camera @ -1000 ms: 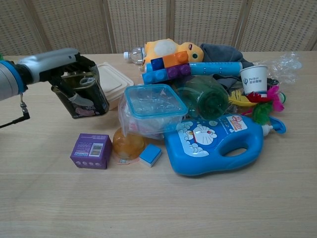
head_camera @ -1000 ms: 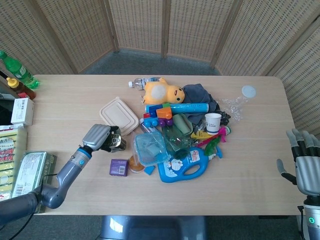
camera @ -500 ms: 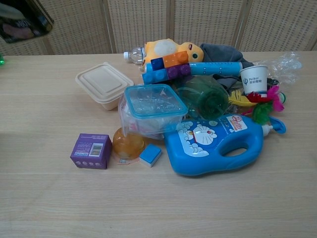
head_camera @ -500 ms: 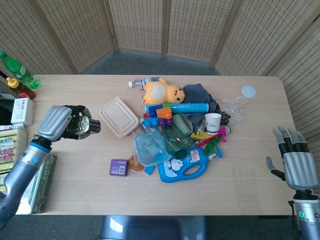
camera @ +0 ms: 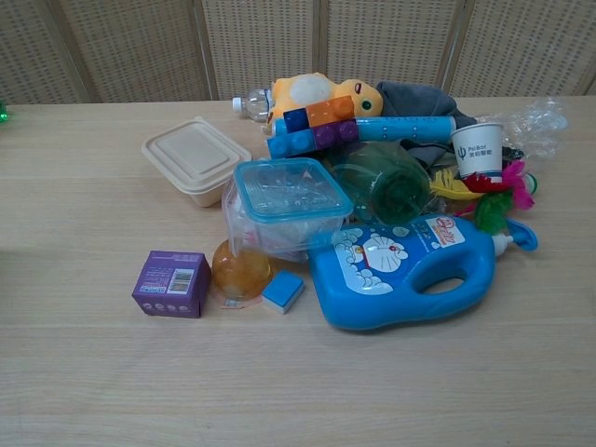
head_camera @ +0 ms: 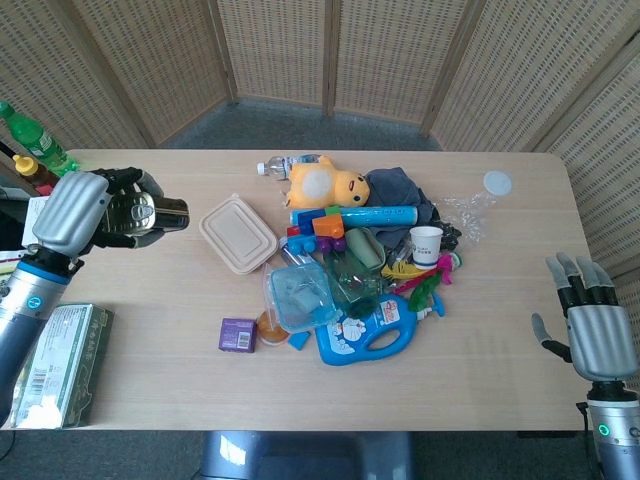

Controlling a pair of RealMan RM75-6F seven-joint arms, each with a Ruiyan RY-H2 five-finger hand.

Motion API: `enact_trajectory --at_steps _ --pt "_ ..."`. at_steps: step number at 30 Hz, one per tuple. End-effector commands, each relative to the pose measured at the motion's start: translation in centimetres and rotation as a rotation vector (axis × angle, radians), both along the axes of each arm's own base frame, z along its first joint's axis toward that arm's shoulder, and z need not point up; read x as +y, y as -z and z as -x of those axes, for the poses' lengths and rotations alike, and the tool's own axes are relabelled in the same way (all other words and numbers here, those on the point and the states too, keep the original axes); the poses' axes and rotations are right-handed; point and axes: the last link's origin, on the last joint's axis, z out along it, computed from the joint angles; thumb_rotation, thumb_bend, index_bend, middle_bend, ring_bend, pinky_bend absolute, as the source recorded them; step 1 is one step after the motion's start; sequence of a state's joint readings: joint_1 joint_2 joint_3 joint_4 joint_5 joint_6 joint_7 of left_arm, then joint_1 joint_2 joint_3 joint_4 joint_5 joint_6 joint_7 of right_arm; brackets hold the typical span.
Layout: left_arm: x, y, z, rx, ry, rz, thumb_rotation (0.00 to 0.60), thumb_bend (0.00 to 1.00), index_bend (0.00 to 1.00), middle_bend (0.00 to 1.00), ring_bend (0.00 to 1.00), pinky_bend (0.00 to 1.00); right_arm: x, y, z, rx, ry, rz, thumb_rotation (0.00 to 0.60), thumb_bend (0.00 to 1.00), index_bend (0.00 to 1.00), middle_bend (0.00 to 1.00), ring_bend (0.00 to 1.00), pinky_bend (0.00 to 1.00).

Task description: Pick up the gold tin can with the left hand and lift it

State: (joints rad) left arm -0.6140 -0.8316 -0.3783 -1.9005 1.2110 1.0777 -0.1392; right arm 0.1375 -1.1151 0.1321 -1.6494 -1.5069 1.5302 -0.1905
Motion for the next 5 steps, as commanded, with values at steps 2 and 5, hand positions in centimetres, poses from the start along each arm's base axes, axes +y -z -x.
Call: enact_trajectory --at_steps 2,5 --pt "0.58 -0.02 -1.01 -0.001 0.012 0.006 0.6 0.4 0.74 0.76 0.78 0.65 0.21 -0.2 0.26 -0.003 0.006 0.008 0.494 0.41 0.01 0.0 0.0 0.0" --pt "0.84 0.35 -1.43 0.006 0.015 0.015 0.6 0.4 0.74 0.76 0.78 0.65 0.35 -0.32 0.53 -0.005 0.014 0.012 0.494 0.41 0.01 0.0 0.0 0.0"
